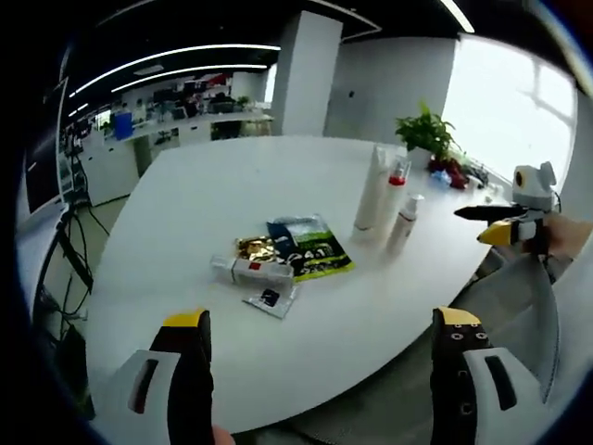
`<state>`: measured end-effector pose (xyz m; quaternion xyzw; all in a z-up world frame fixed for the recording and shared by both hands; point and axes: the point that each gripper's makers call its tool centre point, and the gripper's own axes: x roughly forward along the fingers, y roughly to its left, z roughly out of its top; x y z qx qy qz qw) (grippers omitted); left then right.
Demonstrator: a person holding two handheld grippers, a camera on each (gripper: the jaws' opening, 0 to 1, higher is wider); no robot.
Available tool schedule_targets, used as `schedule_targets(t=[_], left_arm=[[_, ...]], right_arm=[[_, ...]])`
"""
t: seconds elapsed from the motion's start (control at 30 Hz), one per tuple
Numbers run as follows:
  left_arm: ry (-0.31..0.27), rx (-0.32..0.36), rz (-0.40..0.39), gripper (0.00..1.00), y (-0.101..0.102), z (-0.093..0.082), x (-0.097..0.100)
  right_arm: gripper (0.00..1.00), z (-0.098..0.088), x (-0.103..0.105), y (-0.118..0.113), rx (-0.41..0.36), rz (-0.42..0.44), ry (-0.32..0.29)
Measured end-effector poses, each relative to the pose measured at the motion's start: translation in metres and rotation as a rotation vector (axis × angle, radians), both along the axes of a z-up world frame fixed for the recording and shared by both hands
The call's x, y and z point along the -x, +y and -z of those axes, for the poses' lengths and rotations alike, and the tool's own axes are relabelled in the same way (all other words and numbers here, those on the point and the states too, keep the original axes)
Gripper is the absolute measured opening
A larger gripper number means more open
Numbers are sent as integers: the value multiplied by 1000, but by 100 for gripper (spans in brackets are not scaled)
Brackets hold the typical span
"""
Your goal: Arrange the skincare products in the storage area until every visible bottle or jar stands upright without overlapping.
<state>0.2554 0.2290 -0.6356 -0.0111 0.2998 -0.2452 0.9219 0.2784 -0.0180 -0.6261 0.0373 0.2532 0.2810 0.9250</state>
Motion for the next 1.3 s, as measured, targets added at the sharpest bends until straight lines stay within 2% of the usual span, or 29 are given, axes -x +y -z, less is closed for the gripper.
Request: schedule_targets(t=[0.33, 0.57, 0.7, 1.07, 1.3], left_arm=[[-12, 7, 13, 97, -2, -1, 0], [-15, 13, 0, 97, 4, -1, 0], [-11, 7, 3, 96, 5, 0, 1], [-20, 3, 11, 95, 4, -1, 1], [-26, 10, -2, 94, 9, -1, 1]], right_arm=[[98, 6, 2, 4, 27, -15, 28], [97, 11, 3, 5, 50, -23, 57], [96, 16, 7, 9, 85, -46, 81], [93, 33, 19, 39, 91, -113, 168], [86, 47, 25, 62, 84, -173, 238]])
